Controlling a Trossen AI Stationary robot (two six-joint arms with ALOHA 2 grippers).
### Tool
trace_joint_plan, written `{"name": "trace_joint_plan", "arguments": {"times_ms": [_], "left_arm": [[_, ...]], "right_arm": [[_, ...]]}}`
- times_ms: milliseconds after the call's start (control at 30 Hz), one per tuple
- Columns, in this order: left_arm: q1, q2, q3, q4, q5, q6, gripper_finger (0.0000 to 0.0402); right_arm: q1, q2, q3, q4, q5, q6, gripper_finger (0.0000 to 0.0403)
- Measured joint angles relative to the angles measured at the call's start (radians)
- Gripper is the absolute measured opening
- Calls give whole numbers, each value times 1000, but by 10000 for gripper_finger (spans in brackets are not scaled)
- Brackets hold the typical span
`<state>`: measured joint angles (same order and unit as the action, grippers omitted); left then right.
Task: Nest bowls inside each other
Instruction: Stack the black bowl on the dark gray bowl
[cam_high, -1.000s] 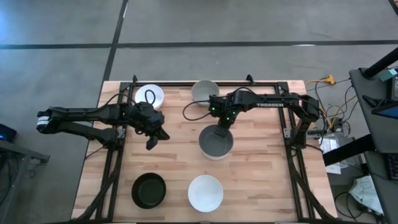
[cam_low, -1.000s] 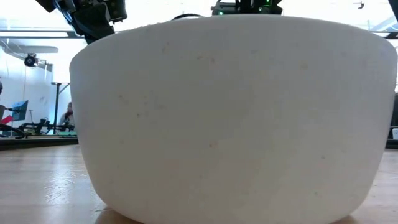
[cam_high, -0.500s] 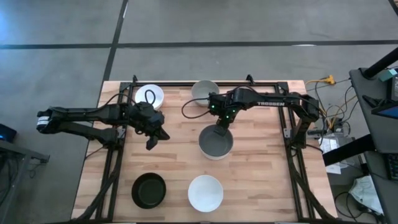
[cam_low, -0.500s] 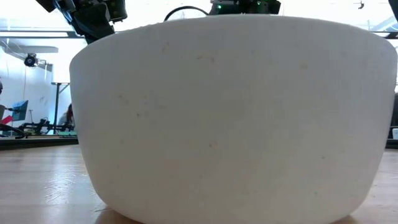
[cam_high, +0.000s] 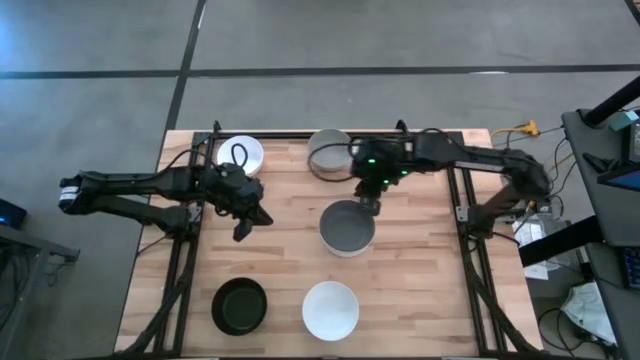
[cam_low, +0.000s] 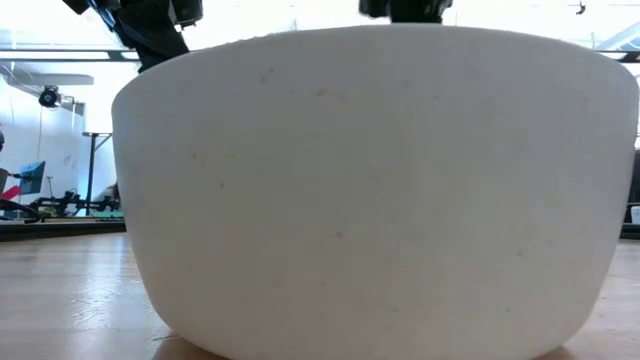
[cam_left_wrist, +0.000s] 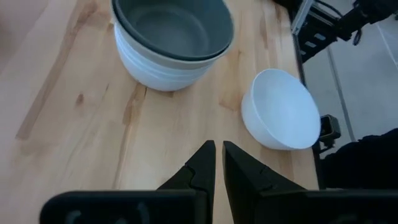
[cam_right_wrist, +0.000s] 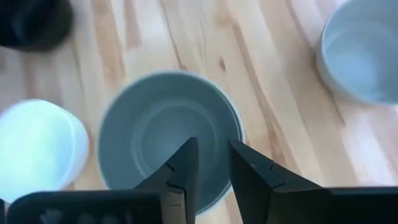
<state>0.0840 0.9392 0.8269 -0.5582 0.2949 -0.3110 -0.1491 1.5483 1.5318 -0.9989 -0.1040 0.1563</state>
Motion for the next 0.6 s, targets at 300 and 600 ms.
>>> {"name": "trace_joint_plan", "arguments": {"times_ms": [300,600], "left_arm": [[-92,-55,7,-31,-1,-92,15],[-310,-170,118,-23,-198,-325,15]], "right_arm": [[48,-408,-475,594,-7,165,64],[95,-641,-919,1559,-15,517,63]]}}
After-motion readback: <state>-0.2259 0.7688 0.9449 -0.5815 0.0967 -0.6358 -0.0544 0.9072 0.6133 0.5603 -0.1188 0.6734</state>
